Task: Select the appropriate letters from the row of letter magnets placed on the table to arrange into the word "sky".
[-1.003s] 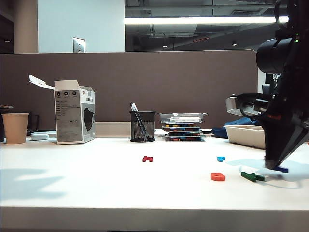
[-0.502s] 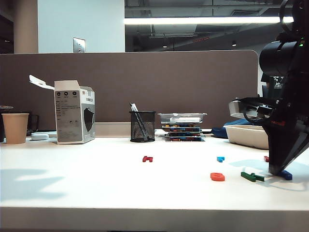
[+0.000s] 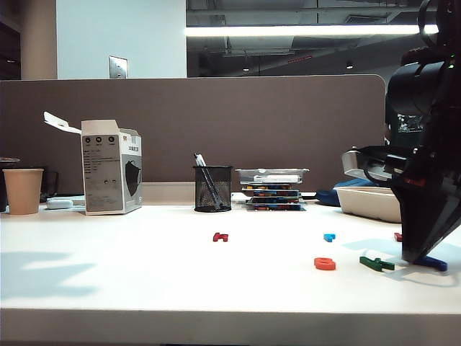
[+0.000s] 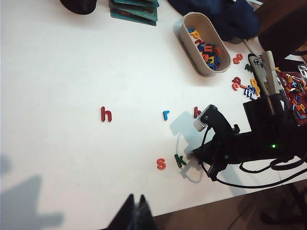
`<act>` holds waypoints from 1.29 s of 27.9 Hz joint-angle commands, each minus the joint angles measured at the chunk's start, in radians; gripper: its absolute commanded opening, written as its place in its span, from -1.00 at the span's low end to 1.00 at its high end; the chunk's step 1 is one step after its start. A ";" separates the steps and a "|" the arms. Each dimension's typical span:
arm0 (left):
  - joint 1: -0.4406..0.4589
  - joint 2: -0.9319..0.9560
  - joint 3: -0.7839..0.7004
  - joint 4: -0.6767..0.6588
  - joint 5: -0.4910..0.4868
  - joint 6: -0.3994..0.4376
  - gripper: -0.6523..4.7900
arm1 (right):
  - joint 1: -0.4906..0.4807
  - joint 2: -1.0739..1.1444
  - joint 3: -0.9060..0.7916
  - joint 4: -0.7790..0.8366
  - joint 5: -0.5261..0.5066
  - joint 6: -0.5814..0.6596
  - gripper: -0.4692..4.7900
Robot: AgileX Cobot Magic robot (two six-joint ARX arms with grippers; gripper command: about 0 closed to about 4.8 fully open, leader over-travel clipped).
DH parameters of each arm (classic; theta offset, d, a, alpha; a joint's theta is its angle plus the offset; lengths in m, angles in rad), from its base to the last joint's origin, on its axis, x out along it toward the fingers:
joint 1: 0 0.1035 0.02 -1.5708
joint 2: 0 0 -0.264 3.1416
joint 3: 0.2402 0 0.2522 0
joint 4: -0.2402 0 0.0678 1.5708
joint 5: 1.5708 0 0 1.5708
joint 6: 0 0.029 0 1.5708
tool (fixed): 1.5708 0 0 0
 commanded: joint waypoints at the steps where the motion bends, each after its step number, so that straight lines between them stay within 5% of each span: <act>1: 0.000 -0.003 0.003 0.006 -0.002 0.004 -0.78 | 0.000 0.008 -0.014 -0.061 -0.004 0.004 -0.61; 14: 0.000 -0.003 0.003 0.006 -0.002 0.004 -0.78 | 0.000 -0.085 0.014 -0.040 -0.016 0.005 -0.61; 18: 0.000 -0.003 0.003 0.006 -0.002 0.004 -0.78 | -0.003 -0.094 0.016 -0.040 0.112 0.016 -0.62; 24: 0.000 -0.003 0.003 0.006 -0.002 0.004 -0.78 | -0.035 -0.094 0.015 -0.023 0.124 0.016 -0.62; 28: 0.000 -0.003 0.003 0.006 -0.002 0.004 -0.78 | -0.058 -0.094 0.015 -0.011 0.123 0.016 -0.83; 36: 0.000 -0.003 0.003 0.006 -0.002 0.004 -0.78 | -0.063 -0.087 0.015 -0.005 0.138 0.016 -0.85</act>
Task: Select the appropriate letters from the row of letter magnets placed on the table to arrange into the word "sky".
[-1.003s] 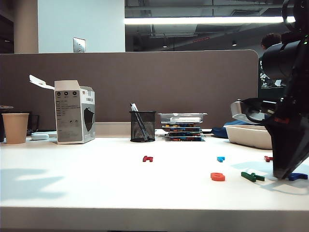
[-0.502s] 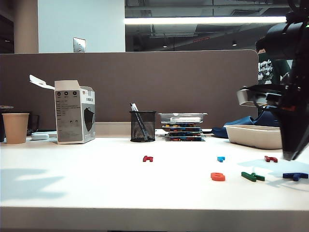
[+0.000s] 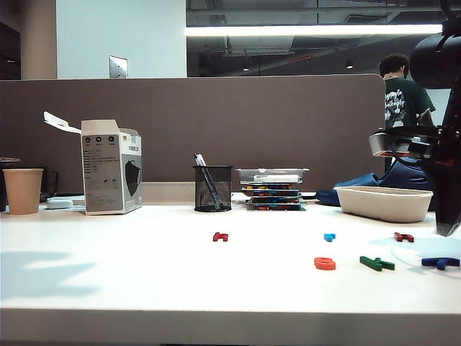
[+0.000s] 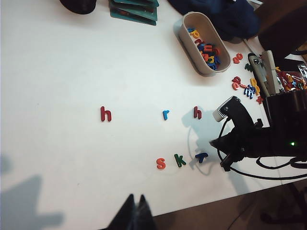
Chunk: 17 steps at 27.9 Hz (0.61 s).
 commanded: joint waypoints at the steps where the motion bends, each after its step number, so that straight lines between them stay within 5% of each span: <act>1: 0.000 -0.003 0.003 0.006 -0.002 0.004 -0.78 | 0.002 0.005 0.003 0.009 0.013 0.002 -0.85; 17: 0.000 -0.003 0.003 0.006 -0.002 0.004 -0.78 | 0.002 0.059 0.002 -0.044 -0.036 0.002 -0.85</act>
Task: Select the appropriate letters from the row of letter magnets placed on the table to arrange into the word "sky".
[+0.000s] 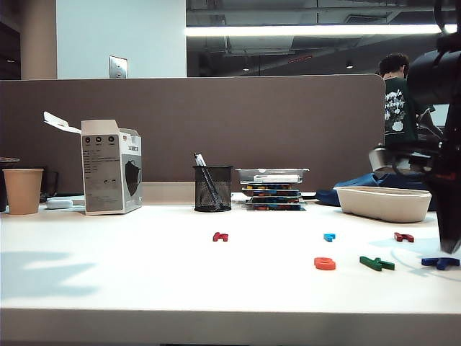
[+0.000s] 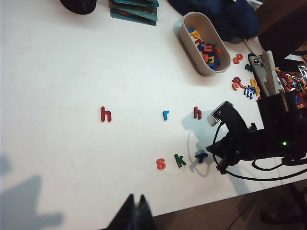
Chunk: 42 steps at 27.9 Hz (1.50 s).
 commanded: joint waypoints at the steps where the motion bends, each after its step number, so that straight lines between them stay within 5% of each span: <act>1: 0.000 -0.003 0.003 0.006 -0.002 0.004 -0.78 | 0.001 0.008 0.002 -0.023 -0.013 0.002 -0.85; 27: 0.000 -0.003 0.003 0.006 -0.002 0.004 -0.78 | 0.005 0.008 0.002 -0.103 -0.066 0.001 -0.85; 42: 0.000 -0.003 0.003 0.006 -0.002 0.004 -0.78 | -0.025 -0.097 0.046 -0.099 0.101 0.001 -0.85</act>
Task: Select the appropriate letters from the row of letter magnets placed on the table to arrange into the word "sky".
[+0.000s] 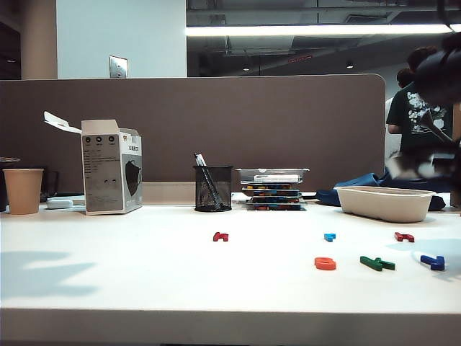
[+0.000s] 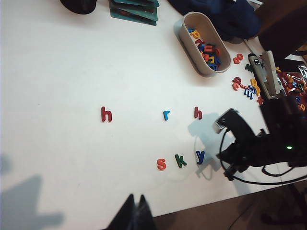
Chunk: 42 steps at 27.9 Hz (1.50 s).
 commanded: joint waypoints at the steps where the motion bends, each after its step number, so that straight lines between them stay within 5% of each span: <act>1: 0.000 -0.003 0.003 0.006 -0.002 0.004 -0.78 | -0.016 -0.081 0.056 0.009 0.005 0.002 -0.85; 17: 0.000 -0.003 0.003 0.054 -0.008 0.010 -0.78 | -0.199 -0.524 0.104 0.217 -0.035 0.080 -0.85; 28: 0.045 -0.003 0.007 0.457 -0.208 0.509 -0.78 | -0.313 -0.731 0.023 0.285 -0.089 0.166 -0.85; 33: 0.237 -0.003 0.038 0.473 -0.155 0.614 -0.78 | -0.314 -0.853 -0.097 0.326 -0.087 0.185 -0.85; 42: 0.653 -0.015 0.090 0.438 0.077 0.637 -0.78 | -0.313 -1.035 -0.285 0.390 -0.085 0.259 -0.85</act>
